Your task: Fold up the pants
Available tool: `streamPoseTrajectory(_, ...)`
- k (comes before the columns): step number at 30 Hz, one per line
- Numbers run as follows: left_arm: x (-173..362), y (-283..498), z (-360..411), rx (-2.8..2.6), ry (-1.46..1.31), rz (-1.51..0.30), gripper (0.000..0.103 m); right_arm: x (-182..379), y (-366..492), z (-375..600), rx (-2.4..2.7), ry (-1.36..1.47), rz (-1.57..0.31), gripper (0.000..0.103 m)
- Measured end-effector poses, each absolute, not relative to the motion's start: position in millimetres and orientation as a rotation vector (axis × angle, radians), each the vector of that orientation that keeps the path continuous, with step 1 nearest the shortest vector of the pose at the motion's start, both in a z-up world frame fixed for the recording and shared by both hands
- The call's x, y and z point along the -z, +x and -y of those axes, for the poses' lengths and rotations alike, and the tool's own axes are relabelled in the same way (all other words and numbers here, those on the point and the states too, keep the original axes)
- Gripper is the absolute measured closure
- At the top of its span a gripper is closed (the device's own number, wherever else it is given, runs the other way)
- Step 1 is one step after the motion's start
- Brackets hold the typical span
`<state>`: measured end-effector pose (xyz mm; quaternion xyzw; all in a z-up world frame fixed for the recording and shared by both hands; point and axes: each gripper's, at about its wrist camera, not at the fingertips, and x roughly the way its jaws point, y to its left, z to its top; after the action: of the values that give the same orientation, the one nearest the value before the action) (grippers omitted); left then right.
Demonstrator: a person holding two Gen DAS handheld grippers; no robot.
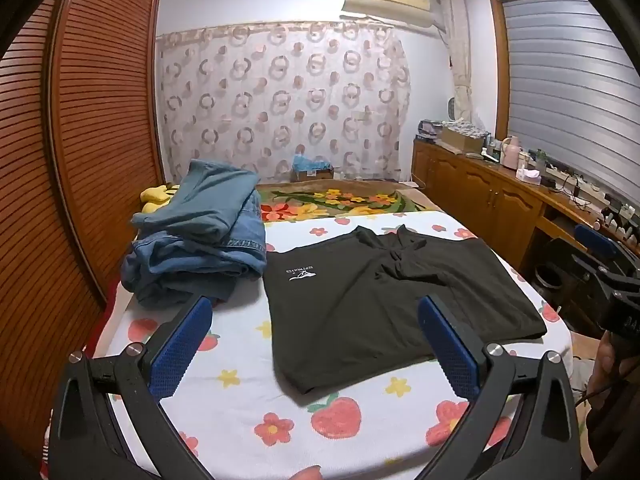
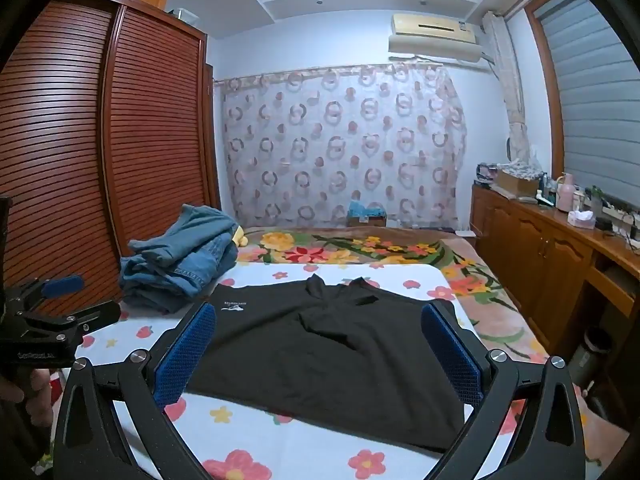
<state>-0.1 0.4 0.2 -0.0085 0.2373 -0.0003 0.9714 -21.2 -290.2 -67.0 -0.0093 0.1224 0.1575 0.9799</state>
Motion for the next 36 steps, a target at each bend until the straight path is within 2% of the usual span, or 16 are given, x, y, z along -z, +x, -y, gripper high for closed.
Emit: streamPoseTrajectory(36, 0.2, -3.8, -8.2, -0.006, -0.021, -0.466, 0.000, 66.7, -22.2, 288.8, -0.310, -0.003, -0.257, 0.001)
